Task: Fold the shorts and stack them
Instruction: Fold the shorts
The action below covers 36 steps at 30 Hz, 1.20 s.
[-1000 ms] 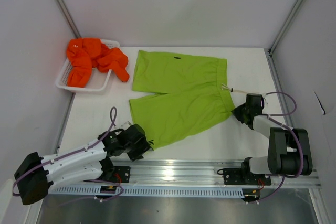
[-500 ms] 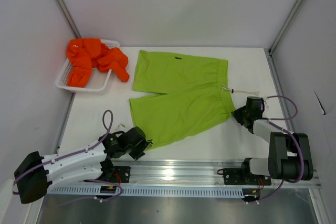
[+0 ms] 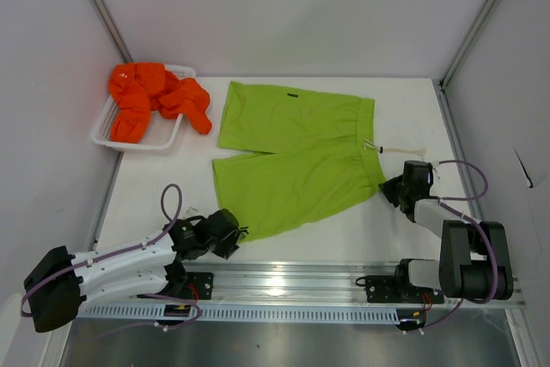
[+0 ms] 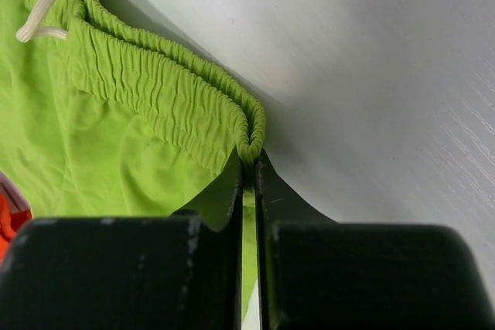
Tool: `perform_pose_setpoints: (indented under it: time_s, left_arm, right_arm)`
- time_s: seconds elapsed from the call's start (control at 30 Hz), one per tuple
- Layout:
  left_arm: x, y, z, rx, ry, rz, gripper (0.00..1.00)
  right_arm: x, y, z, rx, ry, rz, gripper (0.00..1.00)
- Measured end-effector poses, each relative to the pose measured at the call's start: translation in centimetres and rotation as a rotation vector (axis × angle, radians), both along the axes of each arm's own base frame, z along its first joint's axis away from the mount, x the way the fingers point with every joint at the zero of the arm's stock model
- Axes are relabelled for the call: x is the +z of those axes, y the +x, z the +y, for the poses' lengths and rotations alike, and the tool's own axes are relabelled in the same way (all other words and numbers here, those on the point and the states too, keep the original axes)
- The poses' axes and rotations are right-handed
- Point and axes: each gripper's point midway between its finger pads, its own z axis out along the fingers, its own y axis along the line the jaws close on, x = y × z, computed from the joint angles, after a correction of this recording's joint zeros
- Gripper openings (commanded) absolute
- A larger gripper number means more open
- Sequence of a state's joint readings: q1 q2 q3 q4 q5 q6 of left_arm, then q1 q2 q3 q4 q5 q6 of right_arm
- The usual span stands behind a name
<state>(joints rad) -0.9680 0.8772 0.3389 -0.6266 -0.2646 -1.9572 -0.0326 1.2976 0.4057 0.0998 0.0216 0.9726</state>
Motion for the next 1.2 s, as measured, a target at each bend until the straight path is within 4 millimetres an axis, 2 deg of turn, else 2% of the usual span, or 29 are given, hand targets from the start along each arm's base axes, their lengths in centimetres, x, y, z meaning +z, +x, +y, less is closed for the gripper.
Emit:
perform_pose_setpoints:
  time_s: [0.07,0.27,0.37,0.43,0.6,0.73,0.87,0.97,1.07,1.2]
  left_arm:
    - [-0.1,0.0,0.1,0.011,0.004,0.001,0.41]
    - [-0.4,0.0,0.9,0.038,0.035,0.005,0.27]
    - [-0.6,0.0,1.4,0.046,0.055,0.004,0.09]
    - [-0.6,0.1,1.5,0.049,0.062,0.001,0.00]
    - [-0.4,0.3,2.1,0.056,0.082,-0.019,0.00]
    - [0.1,0.2,3.0,0.044,0.145,-0.016,0.00]
    - [2.7,0.7,2.7,0.008,0.195,-0.022,0.00]
    - [4.8,1.1,2.1,-0.026,0.195,-0.042,0.00]
    - [5.6,1.1,2.1,-0.049,0.198,-0.052,0.00]
    - [6.5,1.0,2.7,-0.069,0.205,-0.078,0.00]
  right_arm:
    - [0.2,0.0,0.0,-0.001,0.000,-0.006,0.00]
    - [0.7,-0.3,-0.2,-0.007,-0.008,-0.010,0.00]
    - [0.9,-0.6,-0.4,-0.016,-0.017,-0.006,0.00]
    - [1.1,-0.8,-0.4,-0.016,-0.018,-0.007,0.00]
    - [1.7,-1.1,-0.2,-0.012,-0.021,-0.018,0.00]
    - [1.2,-2.5,-0.1,-0.021,-0.020,0.043,0.00]
    - [1.8,-3.6,-0.2,-0.030,-0.024,0.092,0.00]
    - [3.2,-4.1,-0.2,-0.028,-0.025,0.087,0.00]
    - [4.1,-5.0,-0.2,-0.021,-0.028,0.087,0.00]
    - [4.3,-6.6,0.0,-0.004,-0.030,0.129,0.00]
